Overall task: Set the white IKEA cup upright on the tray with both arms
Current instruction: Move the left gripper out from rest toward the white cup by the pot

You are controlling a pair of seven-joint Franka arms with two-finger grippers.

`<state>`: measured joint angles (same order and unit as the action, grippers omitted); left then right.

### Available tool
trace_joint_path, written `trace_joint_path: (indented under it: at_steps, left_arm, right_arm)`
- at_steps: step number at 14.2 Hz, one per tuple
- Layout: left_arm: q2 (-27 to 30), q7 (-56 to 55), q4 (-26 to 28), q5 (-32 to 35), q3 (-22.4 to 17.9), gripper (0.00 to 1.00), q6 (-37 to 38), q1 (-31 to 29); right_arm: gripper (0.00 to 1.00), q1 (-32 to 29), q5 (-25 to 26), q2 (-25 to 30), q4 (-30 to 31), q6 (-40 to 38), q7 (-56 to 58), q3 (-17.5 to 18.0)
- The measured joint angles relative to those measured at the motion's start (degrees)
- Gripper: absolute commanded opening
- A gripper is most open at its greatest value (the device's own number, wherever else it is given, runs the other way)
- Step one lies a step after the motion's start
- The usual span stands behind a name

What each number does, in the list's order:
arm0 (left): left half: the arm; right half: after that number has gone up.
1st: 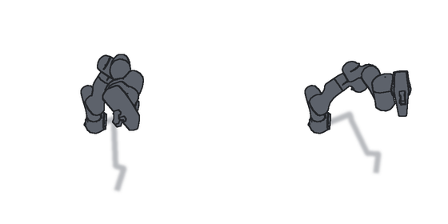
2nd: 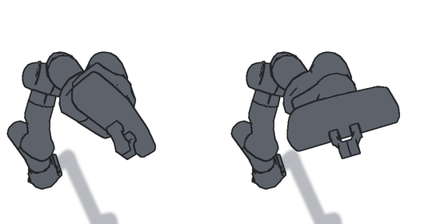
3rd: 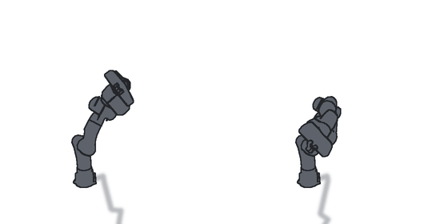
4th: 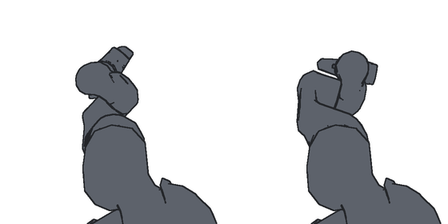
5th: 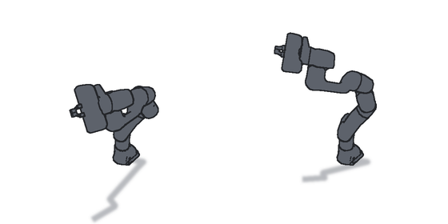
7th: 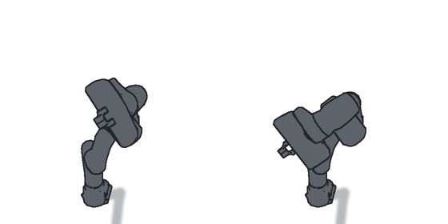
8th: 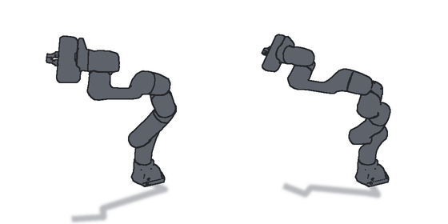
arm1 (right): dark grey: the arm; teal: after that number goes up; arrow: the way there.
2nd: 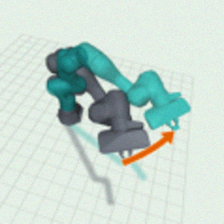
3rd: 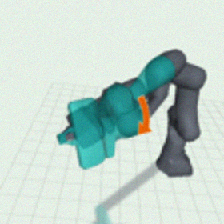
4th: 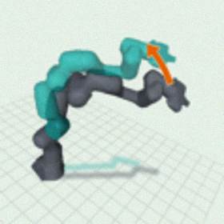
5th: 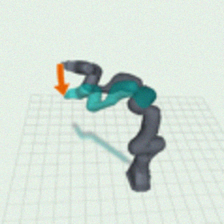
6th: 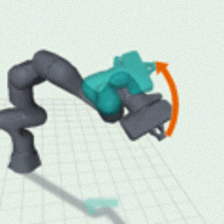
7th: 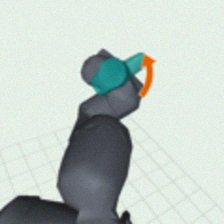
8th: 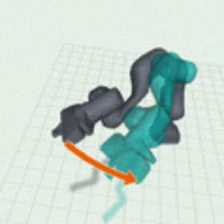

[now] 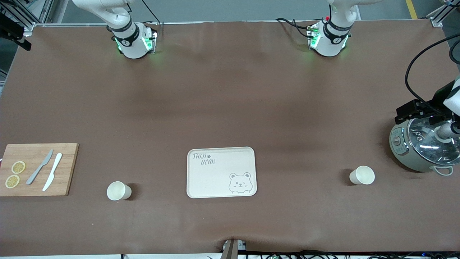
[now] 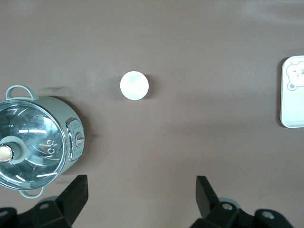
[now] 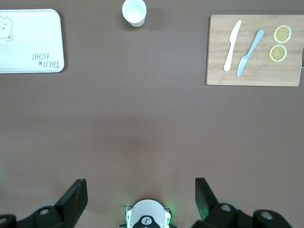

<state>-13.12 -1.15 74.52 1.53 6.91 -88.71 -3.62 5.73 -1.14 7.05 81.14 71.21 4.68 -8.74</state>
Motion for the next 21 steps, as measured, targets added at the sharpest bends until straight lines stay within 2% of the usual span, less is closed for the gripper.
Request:
trace_joint_path:
  at_steps: [8, 11, 21]
  left_arm:
    - [-0.11, 0.00, 0.21, 0.17, 0.00, 1.00, -0.18, 0.01]
    - [-1.00, 0.00, 0.67, 2.91, 0.02, 1.00, -1.27, 0.77]
    - [-8.57, 0.26, 0.98, 6.99, -0.29, 1.00, -6.69, 1.78]
  right_arm:
    - [1.00, -0.02, 0.77, -0.26, 1.27, 0.54, 0.00, -0.08]
    - [1.00, -0.03, 0.82, -0.28, 1.43, 0.58, 0.00, -0.11]
    - [1.00, -0.07, 0.86, -0.12, 1.53, 0.23, 0.00, -0.43]
